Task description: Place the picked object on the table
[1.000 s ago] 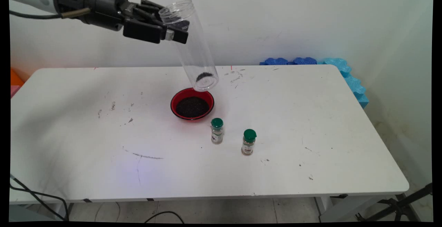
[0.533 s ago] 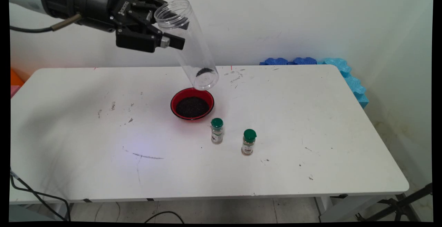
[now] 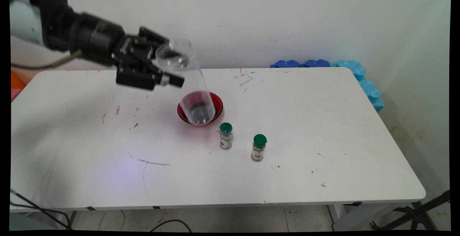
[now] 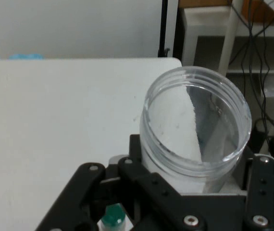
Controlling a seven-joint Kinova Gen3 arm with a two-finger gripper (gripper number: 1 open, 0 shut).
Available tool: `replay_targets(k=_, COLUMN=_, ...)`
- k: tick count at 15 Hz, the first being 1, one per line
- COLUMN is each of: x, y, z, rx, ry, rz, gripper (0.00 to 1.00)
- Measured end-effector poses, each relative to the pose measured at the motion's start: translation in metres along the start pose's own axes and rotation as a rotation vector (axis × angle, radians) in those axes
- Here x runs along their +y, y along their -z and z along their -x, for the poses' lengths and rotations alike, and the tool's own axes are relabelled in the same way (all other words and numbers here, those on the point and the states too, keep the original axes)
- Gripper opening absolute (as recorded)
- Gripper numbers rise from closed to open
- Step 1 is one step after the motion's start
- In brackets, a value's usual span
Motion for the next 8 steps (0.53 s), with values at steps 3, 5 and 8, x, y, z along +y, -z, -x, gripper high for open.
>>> replay_targets(k=3, x=0.008, y=-0.009, z=0.029, rx=-0.037, ry=0.029, rz=-0.007, gripper=0.0)
replay_targets(k=5, x=0.011, y=-0.018, z=0.049, rx=-0.059, ry=0.039, rz=-0.016, gripper=0.0)
replay_targets(k=8, x=0.013, y=-0.032, z=0.077, rx=-0.09, ry=0.045, rz=-0.027, gripper=0.0)
